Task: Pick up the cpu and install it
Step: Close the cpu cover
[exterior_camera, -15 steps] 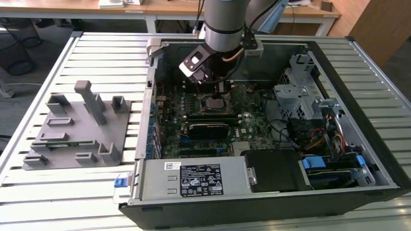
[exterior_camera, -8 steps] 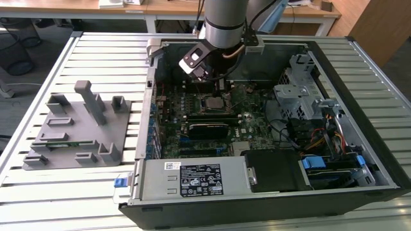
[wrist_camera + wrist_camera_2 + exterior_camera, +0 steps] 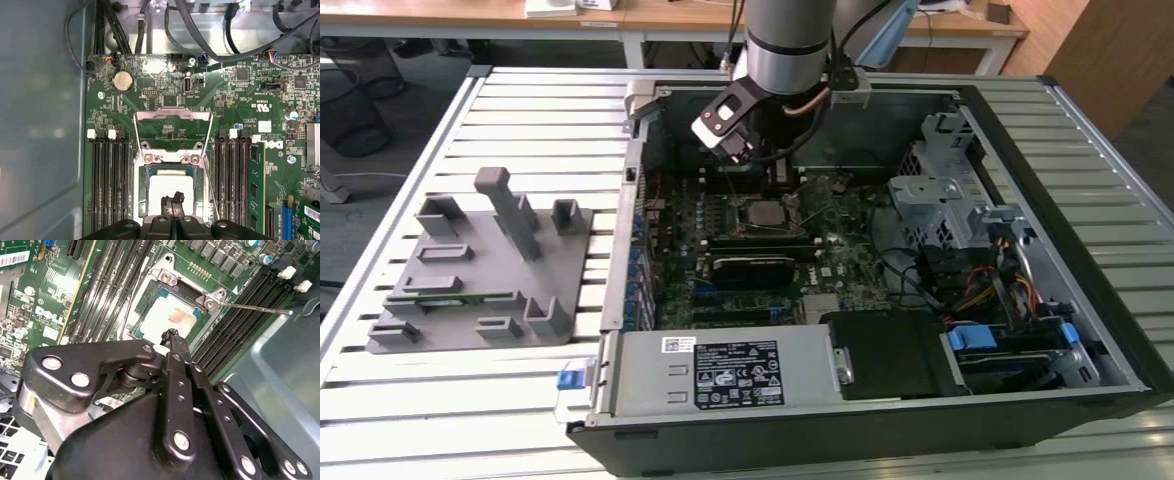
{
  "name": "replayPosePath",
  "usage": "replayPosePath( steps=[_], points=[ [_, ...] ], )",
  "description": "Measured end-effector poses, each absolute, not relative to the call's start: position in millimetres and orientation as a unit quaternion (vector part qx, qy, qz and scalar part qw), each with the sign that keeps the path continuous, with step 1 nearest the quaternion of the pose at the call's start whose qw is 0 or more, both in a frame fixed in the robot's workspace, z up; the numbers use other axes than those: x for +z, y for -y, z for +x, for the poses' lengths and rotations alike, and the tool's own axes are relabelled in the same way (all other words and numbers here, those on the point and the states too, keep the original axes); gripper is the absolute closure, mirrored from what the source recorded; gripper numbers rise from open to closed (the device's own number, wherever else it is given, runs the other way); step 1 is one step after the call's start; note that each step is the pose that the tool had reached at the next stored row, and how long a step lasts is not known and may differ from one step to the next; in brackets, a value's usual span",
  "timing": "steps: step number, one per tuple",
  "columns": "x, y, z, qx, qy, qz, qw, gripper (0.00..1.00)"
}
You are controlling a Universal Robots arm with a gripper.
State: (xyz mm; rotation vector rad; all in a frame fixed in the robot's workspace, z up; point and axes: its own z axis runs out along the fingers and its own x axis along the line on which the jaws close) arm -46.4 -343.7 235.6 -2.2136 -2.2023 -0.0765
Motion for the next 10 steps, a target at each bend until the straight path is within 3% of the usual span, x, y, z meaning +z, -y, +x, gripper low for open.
replayPosePath(
  steps=[10],
  points=[
    [244.2, 343.7, -46.5, -0.025, 0.705, -0.709, 0.009, 0.89]
  ],
)
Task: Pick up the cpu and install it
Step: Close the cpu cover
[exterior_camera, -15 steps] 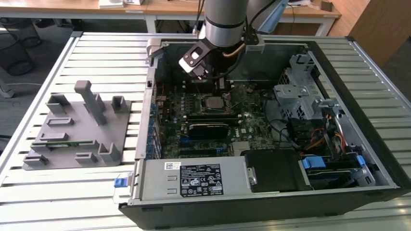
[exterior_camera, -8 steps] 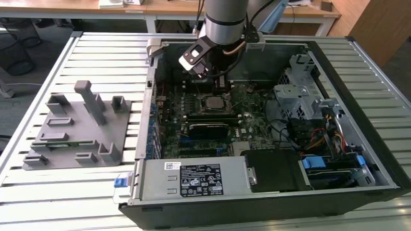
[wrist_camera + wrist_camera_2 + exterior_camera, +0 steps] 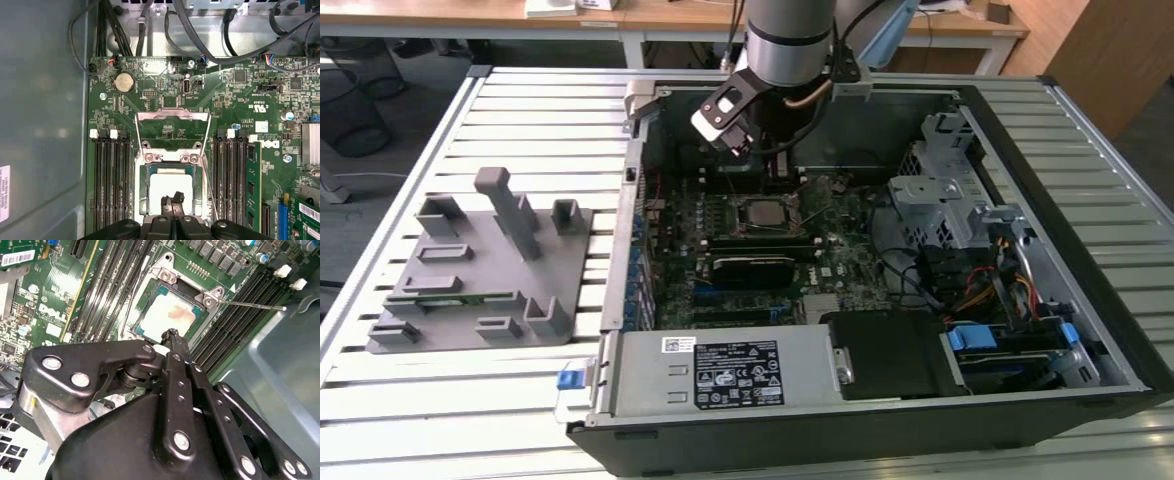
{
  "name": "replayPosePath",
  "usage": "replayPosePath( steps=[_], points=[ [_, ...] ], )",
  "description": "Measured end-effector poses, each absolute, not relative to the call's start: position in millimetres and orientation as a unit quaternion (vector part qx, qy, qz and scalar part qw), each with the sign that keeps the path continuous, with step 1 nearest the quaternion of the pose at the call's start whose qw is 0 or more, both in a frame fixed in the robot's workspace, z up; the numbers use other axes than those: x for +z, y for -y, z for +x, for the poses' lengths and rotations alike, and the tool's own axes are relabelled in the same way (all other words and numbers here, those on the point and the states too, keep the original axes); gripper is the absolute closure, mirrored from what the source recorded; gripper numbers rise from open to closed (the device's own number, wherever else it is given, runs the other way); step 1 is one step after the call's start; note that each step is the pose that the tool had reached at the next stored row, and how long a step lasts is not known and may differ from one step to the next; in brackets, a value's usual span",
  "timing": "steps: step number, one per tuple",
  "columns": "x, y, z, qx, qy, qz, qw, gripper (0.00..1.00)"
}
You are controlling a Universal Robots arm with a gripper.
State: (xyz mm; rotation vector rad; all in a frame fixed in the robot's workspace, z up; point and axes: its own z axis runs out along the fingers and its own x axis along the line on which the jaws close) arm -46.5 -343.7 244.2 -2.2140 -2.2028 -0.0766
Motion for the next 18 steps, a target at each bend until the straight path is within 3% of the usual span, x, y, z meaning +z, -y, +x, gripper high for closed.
replayPosePath(
  steps=[18],
  points=[
    [261, 344, -44, -0.024, 0.705, -0.709, 0.009, 0.89]
  ],
)
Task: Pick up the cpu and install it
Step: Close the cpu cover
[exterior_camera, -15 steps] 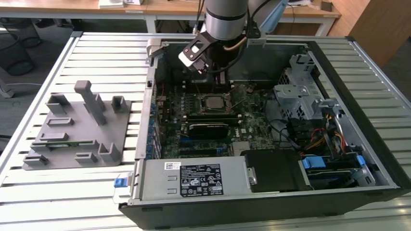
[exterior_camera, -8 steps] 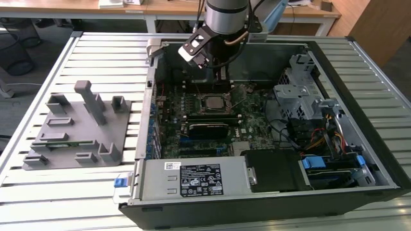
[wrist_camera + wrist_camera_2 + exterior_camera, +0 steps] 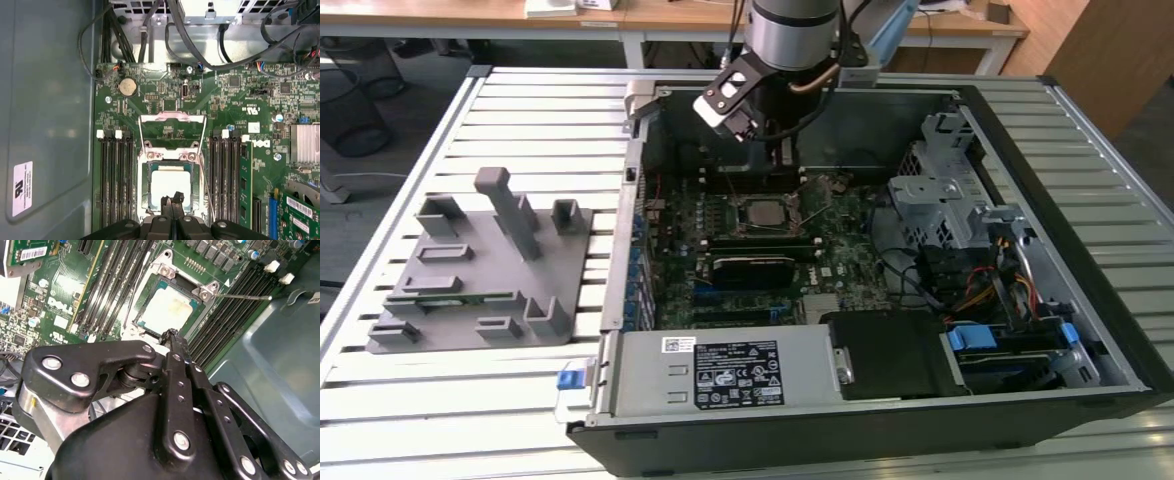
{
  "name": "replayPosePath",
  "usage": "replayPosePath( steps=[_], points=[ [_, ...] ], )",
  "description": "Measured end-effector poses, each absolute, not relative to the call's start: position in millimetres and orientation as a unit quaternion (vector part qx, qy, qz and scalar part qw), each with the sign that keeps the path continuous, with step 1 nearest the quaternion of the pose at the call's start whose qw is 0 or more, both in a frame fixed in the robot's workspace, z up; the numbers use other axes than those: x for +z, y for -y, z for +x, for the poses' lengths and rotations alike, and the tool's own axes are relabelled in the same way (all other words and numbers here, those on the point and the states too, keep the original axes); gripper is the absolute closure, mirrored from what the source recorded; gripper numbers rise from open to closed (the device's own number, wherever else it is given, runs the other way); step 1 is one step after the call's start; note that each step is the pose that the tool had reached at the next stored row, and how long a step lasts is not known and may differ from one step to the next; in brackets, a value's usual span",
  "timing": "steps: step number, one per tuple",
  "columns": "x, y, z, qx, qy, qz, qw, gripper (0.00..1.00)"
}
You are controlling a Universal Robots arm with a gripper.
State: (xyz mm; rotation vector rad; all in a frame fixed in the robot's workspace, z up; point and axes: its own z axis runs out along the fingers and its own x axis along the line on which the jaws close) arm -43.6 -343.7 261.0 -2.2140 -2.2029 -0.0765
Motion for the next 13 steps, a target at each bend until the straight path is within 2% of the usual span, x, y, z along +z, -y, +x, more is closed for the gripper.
replayPosePath(
  steps=[13],
  points=[
    [261, 354, -26, -0.024, 0.705, -0.709, 0.009, 0.89]
  ],
)
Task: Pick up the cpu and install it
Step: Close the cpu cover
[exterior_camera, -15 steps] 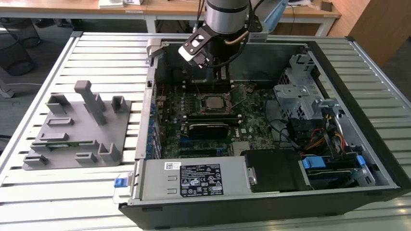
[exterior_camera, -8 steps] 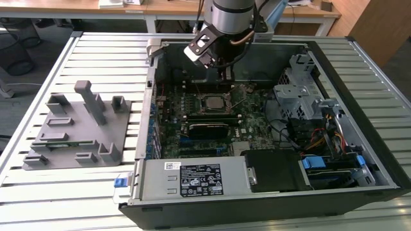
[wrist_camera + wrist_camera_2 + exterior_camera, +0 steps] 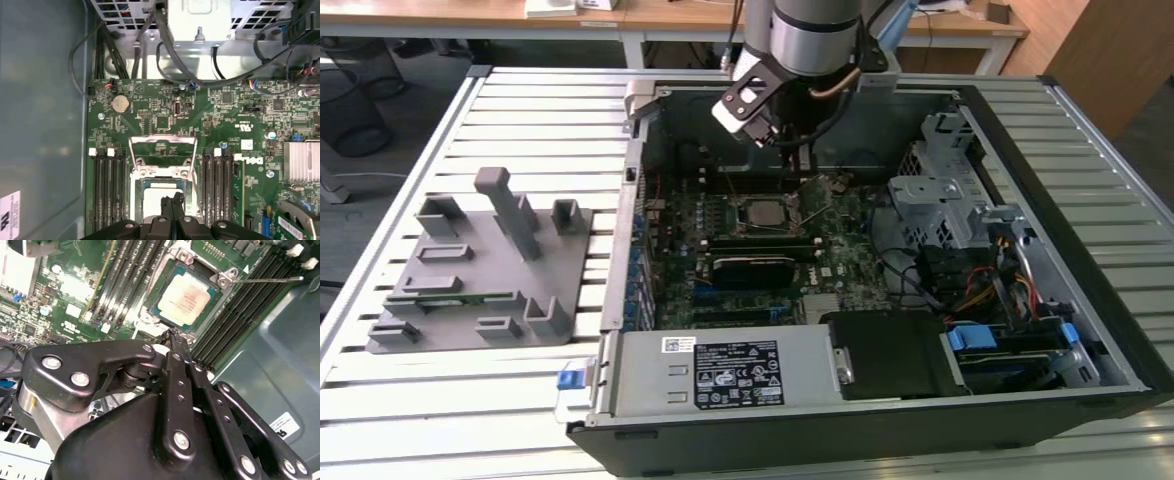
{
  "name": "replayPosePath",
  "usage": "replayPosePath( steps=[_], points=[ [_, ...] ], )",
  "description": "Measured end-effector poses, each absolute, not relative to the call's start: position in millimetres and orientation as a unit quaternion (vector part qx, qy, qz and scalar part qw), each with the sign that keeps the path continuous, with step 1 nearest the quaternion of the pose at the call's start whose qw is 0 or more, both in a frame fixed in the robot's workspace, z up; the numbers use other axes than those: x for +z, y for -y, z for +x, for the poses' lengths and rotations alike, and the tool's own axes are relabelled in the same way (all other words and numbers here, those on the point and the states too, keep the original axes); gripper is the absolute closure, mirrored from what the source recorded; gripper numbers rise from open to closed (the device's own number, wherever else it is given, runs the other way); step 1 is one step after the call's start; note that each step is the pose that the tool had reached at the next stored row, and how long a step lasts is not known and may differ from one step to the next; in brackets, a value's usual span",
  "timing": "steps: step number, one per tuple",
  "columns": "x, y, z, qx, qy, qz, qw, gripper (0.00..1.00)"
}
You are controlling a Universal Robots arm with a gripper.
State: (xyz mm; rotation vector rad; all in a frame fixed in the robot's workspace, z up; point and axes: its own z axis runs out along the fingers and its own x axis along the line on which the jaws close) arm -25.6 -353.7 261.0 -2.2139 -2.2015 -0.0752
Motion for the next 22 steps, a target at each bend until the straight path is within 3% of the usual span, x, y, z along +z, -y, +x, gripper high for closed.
replayPosePath(
  steps=[22],
  points=[
    [261, 355, 30, -0.024, 0.705, -0.709, 0.013, 0.89]
  ],
)
